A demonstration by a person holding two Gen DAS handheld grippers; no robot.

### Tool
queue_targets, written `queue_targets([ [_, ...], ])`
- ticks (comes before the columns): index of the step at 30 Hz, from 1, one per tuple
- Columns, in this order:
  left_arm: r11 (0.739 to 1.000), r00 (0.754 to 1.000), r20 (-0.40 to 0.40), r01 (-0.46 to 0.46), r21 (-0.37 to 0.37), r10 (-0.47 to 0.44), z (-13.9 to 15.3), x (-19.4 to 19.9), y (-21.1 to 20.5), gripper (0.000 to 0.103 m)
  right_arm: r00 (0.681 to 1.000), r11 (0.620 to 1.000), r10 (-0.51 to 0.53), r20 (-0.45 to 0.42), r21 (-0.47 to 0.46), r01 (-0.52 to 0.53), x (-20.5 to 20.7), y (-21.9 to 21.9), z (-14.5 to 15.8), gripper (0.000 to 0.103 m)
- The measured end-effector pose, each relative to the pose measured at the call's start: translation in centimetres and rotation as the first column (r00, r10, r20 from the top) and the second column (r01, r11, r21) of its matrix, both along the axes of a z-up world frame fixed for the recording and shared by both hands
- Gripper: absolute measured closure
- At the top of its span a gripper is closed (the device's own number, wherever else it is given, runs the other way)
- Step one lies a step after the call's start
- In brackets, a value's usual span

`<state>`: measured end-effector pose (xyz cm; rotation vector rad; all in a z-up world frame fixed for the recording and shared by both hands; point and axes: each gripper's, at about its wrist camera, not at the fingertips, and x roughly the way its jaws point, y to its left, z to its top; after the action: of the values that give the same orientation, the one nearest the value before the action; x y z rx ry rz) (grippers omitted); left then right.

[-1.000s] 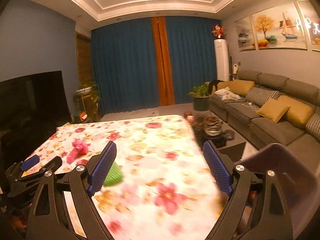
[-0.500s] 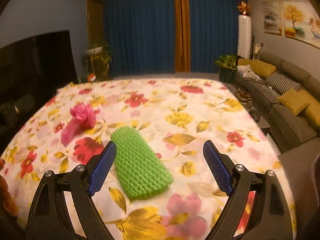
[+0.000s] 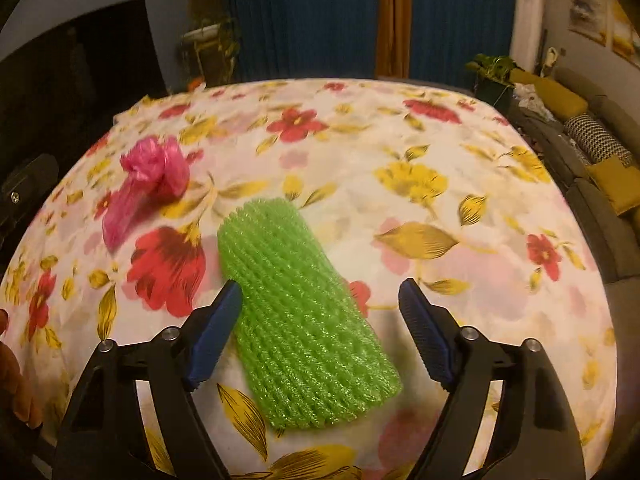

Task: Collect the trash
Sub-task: 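Grasp the green mesh net with the right tool while the left tool grasps the pink bag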

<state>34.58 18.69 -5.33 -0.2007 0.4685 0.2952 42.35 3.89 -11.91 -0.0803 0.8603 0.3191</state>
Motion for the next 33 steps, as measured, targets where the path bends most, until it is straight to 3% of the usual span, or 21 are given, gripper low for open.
queue_targets([
  [2, 1.000, 1.000, -0.005, 0.001, 0.001, -0.001, -0.1, 0.1, 0.0, 0.015, 1.000, 1.000, 0.009, -0.009, 0.006, -0.009, 0.0, 0.0, -0.1, 0.034],
  [9, 1.000, 0.999, -0.037, 0.009, -0.001, -0.009, -0.7, 1.0, 0.0, 0.015, 0.999, 0.997, 0.049, -0.002, 0.063, -0.048, -0.3, -0.3, 0.1, 0.084],
  [10, 1.000, 0.999, -0.041, 0.011, 0.004, -0.011, -0.7, 1.1, -0.1, 0.015, 0.998, 0.995, 0.055, 0.005, 0.084, -0.055, -0.4, -0.5, 0.2, 0.087],
  [17, 0.998, 0.997, -0.069, 0.048, 0.037, -0.046, -0.6, 3.5, -1.1, 0.017, 0.992, 0.990, 0.002, 0.127, 0.140, -0.020, -1.0, -2.4, 3.4, 0.089],
  [21, 0.997, 0.992, -0.103, 0.072, 0.022, -0.069, -1.1, 5.6, -1.0, 0.022, 0.975, 0.992, -0.068, 0.212, 0.122, 0.042, -1.2, -3.8, 4.9, 0.090],
  [25, 0.996, 0.984, -0.158, 0.091, 0.015, -0.088, -2.3, 7.7, -0.9, 0.034, 0.969, 0.988, -0.105, 0.224, 0.133, 0.076, -0.7, -5.0, 5.4, 0.090],
  [29, 0.996, 0.970, -0.225, 0.090, -0.021, -0.092, -3.3, 9.5, -0.3, 0.054, 0.966, 0.985, -0.125, 0.225, 0.145, 0.094, -0.4, -5.9, 5.6, 0.090],
  [33, 0.990, 0.961, -0.243, 0.121, -0.069, -0.134, -3.9, 10.1, 0.2, 0.067, 0.964, 0.983, -0.137, 0.228, 0.152, 0.104, -0.1, -6.3, 5.7, 0.090],
])
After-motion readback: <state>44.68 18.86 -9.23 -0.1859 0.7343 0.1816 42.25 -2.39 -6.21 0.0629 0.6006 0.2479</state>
